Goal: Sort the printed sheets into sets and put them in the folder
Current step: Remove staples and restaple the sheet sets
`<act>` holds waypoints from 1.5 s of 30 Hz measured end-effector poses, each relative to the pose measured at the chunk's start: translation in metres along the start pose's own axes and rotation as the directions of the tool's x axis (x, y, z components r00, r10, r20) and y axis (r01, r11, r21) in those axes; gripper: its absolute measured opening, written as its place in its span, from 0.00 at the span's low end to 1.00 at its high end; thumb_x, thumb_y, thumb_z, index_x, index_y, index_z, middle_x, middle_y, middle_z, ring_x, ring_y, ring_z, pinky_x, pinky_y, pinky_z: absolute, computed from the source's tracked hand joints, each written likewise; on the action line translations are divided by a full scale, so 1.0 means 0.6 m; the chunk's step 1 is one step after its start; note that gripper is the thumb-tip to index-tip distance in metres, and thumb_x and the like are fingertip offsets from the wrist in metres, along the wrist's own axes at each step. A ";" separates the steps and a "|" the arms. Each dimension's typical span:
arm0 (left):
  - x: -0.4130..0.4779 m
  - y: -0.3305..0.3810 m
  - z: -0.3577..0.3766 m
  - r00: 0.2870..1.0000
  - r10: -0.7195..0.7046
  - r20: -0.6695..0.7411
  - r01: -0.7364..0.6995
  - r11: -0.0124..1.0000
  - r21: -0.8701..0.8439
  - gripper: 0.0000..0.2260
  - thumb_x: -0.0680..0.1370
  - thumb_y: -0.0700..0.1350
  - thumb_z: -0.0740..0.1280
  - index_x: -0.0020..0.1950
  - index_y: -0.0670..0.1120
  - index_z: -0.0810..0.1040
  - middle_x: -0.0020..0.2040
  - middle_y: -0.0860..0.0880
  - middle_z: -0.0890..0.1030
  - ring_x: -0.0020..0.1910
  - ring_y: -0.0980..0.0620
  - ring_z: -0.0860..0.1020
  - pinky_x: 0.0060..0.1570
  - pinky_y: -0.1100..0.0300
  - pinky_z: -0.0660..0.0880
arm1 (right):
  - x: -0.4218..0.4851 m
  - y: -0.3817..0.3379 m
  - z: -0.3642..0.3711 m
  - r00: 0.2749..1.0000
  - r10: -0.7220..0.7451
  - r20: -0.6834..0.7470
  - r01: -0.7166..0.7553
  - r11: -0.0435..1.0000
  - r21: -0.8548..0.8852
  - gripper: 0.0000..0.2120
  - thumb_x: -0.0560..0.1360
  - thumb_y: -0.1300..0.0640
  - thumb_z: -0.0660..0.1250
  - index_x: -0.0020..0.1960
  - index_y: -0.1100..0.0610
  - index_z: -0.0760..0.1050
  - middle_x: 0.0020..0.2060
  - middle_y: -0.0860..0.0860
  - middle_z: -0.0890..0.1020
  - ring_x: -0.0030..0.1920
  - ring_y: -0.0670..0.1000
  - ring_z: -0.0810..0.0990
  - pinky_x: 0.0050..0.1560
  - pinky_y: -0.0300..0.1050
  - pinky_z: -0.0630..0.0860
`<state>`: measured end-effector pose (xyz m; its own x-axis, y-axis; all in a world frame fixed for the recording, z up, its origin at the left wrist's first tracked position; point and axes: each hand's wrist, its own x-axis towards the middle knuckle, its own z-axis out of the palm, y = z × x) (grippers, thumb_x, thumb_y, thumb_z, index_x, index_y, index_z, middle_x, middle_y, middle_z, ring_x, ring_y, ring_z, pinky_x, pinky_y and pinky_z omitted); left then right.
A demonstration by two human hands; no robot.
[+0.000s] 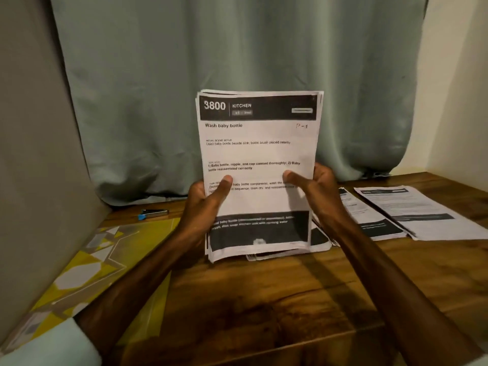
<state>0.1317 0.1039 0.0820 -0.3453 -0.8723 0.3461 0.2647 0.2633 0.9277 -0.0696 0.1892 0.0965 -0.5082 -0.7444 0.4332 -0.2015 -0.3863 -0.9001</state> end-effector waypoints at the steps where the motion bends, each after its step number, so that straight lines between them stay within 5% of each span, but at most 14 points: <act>1: -0.007 0.006 0.006 1.000 0.013 0.015 -0.014 1.000 0.010 0.05 0.81 0.49 0.69 0.54 0.51 0.79 0.45 0.56 0.87 0.45 0.54 0.86 0.42 0.58 0.83 | -0.004 -0.008 -0.009 1.000 -0.023 -0.006 0.023 1.000 -0.001 0.09 0.77 0.61 0.71 0.50 0.48 0.77 0.43 0.38 0.83 0.39 0.34 0.83 0.36 0.27 0.76; 4: -0.031 -0.008 0.014 0.997 0.026 0.072 -0.028 0.999 0.032 0.08 0.80 0.48 0.69 0.58 0.49 0.82 0.52 0.50 0.87 0.51 0.48 0.86 0.50 0.50 0.83 | -0.029 0.006 -0.036 1.000 -0.010 -0.009 0.010 1.000 -0.029 0.10 0.77 0.61 0.72 0.55 0.50 0.78 0.48 0.43 0.85 0.44 0.39 0.85 0.40 0.34 0.80; 9: -0.060 -0.033 0.031 0.998 -0.048 0.035 0.047 0.999 0.016 0.11 0.79 0.46 0.71 0.59 0.42 0.82 0.51 0.45 0.87 0.48 0.47 0.87 0.41 0.58 0.83 | -0.066 0.052 -0.051 0.996 0.085 -0.037 -0.088 0.994 -0.071 0.15 0.76 0.58 0.74 0.61 0.54 0.76 0.53 0.48 0.82 0.46 0.44 0.81 0.41 0.37 0.74; 15: -0.027 0.022 0.059 0.999 -0.044 -0.032 0.043 0.998 -0.042 0.16 0.76 0.51 0.75 0.58 0.44 0.80 0.50 0.44 0.87 0.49 0.41 0.86 0.51 0.41 0.83 | -0.051 0.018 -0.051 0.994 0.065 -0.091 -0.065 0.998 -0.004 0.21 0.75 0.54 0.75 0.65 0.55 0.75 0.54 0.50 0.83 0.50 0.49 0.83 0.41 0.40 0.75; 20: 0.004 0.074 0.073 0.991 0.086 -0.101 -0.083 0.996 0.030 0.12 0.78 0.53 0.72 0.44 0.45 0.81 0.41 0.41 0.87 0.38 0.43 0.86 0.39 0.51 0.83 | -0.036 -0.027 -0.037 0.991 0.018 -0.130 -0.013 0.999 0.040 0.14 0.74 0.50 0.75 0.56 0.52 0.76 0.46 0.48 0.84 0.35 0.39 0.83 0.29 0.29 0.74; 29: 0.032 0.078 0.082 0.970 0.111 -0.215 -0.086 0.989 0.123 0.19 0.79 0.57 0.70 0.47 0.40 0.81 0.39 0.41 0.86 0.37 0.42 0.86 0.39 0.53 0.82 | -0.025 -0.072 -0.024 0.960 -0.081 -0.270 0.098 0.994 0.051 0.24 0.71 0.37 0.71 0.46 0.60 0.82 0.34 0.51 0.86 0.32 0.47 0.84 0.30 0.32 0.75; 34: 0.033 0.077 0.081 0.969 0.121 -0.217 -0.093 0.986 0.135 0.18 0.79 0.56 0.70 0.48 0.40 0.81 0.39 0.41 0.86 0.38 0.42 0.86 0.40 0.52 0.83 | -0.021 -0.070 -0.018 0.939 -0.051 -0.340 0.071 0.996 0.047 0.19 0.78 0.41 0.68 0.38 0.56 0.78 0.30 0.49 0.83 0.28 0.43 0.81 0.29 0.31 0.73; 45: 0.030 0.086 0.086 0.963 0.062 -0.262 -0.046 0.997 0.067 0.17 0.81 0.55 0.65 0.40 0.44 0.79 0.40 0.39 0.85 0.41 0.38 0.85 0.45 0.47 0.82 | -0.031 -0.080 -0.019 0.931 -0.066 -0.358 0.085 0.996 0.040 0.16 0.81 0.45 0.64 0.39 0.52 0.71 0.31 0.48 0.80 0.30 0.44 0.79 0.32 0.35 0.71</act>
<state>0.0928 0.1229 0.1434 -0.0803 -0.9317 0.3543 0.2197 0.3302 0.9180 -0.0604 0.2276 0.1311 -0.7600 -0.4729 0.4458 -0.2107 -0.4697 -0.8573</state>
